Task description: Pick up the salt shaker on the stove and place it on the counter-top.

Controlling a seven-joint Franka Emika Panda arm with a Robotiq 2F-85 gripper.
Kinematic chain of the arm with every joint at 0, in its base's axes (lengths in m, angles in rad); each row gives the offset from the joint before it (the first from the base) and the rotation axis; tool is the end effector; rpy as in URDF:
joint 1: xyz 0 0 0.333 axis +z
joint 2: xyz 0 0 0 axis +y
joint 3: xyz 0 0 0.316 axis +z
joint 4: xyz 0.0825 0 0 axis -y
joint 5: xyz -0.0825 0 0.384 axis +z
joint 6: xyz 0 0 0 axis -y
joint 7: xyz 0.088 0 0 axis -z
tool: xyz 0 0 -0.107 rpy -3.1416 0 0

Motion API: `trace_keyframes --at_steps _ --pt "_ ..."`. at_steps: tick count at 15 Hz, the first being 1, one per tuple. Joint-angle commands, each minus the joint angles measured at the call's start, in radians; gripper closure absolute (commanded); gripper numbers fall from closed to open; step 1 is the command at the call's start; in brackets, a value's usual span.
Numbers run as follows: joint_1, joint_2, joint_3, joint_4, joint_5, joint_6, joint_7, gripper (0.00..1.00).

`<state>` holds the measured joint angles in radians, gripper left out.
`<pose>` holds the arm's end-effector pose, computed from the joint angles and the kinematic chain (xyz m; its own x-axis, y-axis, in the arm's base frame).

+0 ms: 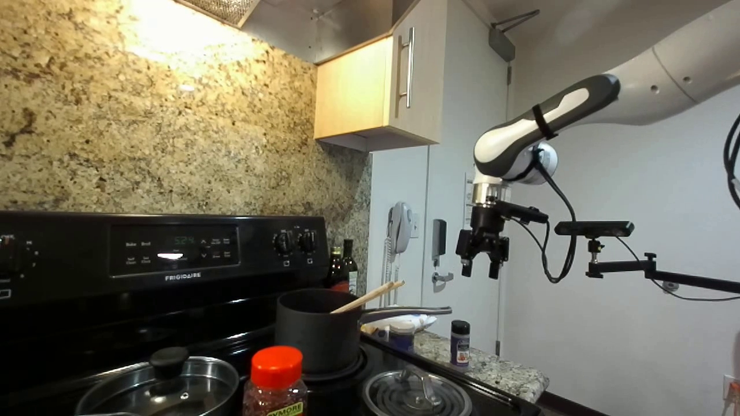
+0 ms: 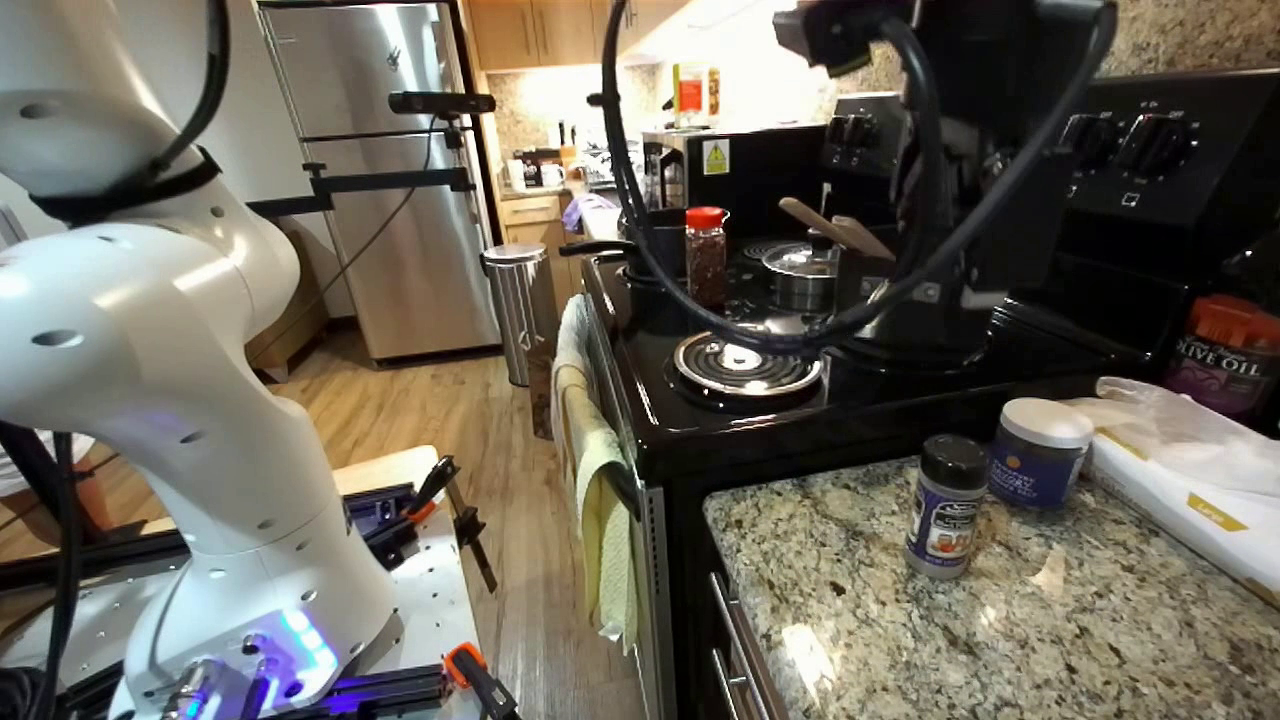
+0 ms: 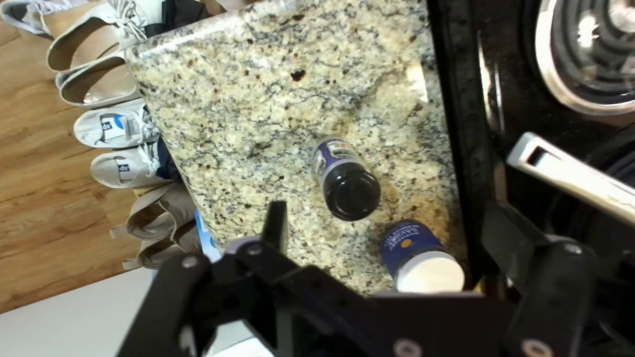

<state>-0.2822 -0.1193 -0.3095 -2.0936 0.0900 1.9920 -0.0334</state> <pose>0.4330 -0.2891 0.4737 0.8289 -0.5593 0.0132 -0.5541 -0.8240 -0.1181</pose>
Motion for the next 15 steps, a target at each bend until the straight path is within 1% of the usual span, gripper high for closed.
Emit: trace_keyframes --at_steps 1,2,5,7,10,11,13,15 --pt "0.022 -0.172 0.047 -0.112 -0.031 -0.017 0.033 0.0" --pt "0.029 -0.203 0.06 -0.132 -0.038 -0.028 0.032 0.0" --pt "0.054 -0.282 0.117 -0.214 -0.05 -0.004 0.063 0.0" --pt "0.072 -0.317 0.158 -0.256 -0.057 -0.005 0.087 0.0" --pt "0.101 -0.344 0.21 -0.29 -0.073 -0.033 0.114 0.0" --pt "0.099 -0.308 0.18 -0.254 -0.048 -0.023 0.084 0.0" --pt "0.109 -0.312 0.188 -0.261 -0.049 -0.023 0.088 0.0" --pt "0.106 -0.311 0.176 -0.261 -0.048 -0.023 0.087 0.0"
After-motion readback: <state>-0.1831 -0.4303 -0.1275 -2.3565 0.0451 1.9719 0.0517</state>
